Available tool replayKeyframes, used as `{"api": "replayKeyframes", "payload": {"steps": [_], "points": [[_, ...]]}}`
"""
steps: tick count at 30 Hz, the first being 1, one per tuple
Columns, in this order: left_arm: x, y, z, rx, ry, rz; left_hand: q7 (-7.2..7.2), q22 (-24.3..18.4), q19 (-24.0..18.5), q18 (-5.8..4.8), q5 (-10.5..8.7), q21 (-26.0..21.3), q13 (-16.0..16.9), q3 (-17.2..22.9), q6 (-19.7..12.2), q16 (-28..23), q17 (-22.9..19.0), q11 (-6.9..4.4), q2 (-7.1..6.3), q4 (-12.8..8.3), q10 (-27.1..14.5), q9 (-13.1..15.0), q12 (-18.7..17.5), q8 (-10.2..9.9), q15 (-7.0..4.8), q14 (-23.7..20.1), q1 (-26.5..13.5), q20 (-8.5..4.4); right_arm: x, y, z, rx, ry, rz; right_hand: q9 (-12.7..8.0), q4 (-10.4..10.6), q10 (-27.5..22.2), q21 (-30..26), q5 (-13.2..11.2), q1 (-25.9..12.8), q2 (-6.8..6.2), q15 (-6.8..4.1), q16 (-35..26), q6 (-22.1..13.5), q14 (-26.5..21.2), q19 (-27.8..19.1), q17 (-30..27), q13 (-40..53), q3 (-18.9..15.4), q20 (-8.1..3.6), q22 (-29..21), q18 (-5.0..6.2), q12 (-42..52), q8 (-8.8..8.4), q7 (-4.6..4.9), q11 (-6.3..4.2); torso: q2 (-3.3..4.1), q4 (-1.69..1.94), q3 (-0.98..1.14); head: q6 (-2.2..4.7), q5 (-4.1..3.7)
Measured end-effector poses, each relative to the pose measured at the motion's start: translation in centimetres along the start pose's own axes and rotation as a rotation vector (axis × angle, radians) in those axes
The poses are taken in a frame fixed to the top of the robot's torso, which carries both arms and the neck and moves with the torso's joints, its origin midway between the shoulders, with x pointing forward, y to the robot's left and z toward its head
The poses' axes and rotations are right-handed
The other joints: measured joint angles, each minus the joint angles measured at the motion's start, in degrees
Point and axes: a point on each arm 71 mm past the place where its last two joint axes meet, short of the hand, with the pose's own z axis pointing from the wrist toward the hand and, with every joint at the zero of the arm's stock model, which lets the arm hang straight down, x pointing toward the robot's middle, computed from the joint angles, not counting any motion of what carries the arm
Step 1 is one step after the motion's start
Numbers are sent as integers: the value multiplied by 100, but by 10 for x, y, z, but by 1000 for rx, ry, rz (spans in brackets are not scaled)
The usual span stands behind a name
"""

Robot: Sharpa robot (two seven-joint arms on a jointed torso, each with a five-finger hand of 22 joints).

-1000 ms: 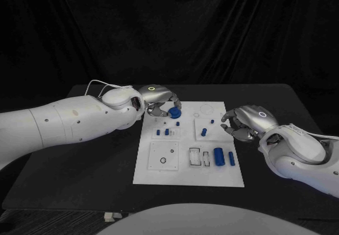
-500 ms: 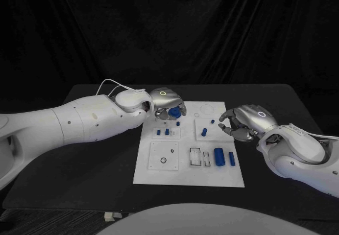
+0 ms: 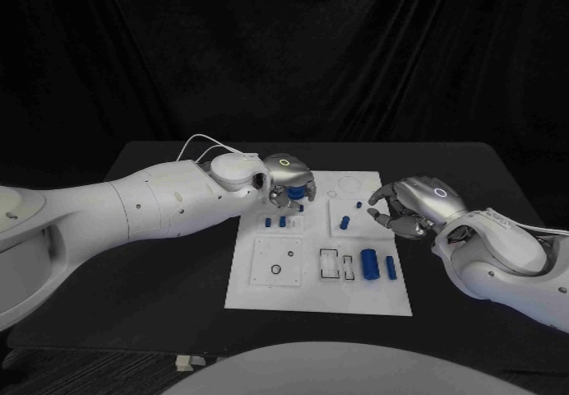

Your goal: Assemble the parts on the task board

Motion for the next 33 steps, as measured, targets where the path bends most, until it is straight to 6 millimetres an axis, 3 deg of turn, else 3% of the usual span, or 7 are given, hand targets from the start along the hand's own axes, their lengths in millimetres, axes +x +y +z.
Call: {"api": "replayKeyframes", "payload": {"steps": [11,19,26,33], "points": [[6,-1,5,-24,45,-6,3,0,0,0,-21,-36,-18,-18,3,0,-26,8,23,18,51,-9,-26,0,21,-22,-23,0,1,0,2,2,3,5,-11,-8,0,0,5,32,32,-21,0,0,21,0,0,0,40,0,0,0,-24,-24,0,0,-2,1,3,0,-12],[11,-4,10,-34,60,-11,124,0,0,-1,422,-36,-54,118,123,0,-21,20,61,-118,206,-23,-112,0,21,-22,15,0,1,0,2,-1,4,10,-12,-8,0,0,26,32,32,-21,0,0,21,0,0,0,40,0,0,0,-24,-24,0,0,-2,3,2,0,-30],[14,-5,12,-36,57,-13,164,-1,0,0,532,-36,-77,237,389,0,-63,30,114,-174,483,4,-115,45,22,-22,23,0,1,0,2,-3,5,13,-15,-8,0,0,26,32,32,-21,0,0,21,0,0,0,40,0,-1,0,-24,-24,0,0,-1,2,2,0,-41],[17,-3,14,-46,45,-11,184,-1,0,0,532,-36,-123,292,451,0,-110,42,114,-229,660,5,-200,73,21,-21,23,0,2,0,3,-3,6,14,-15,-8,0,0,25,32,32,-21,0,0,21,0,0,0,40,0,-1,0,-24,-24,0,0,0,-1,2,0,-28]]}}
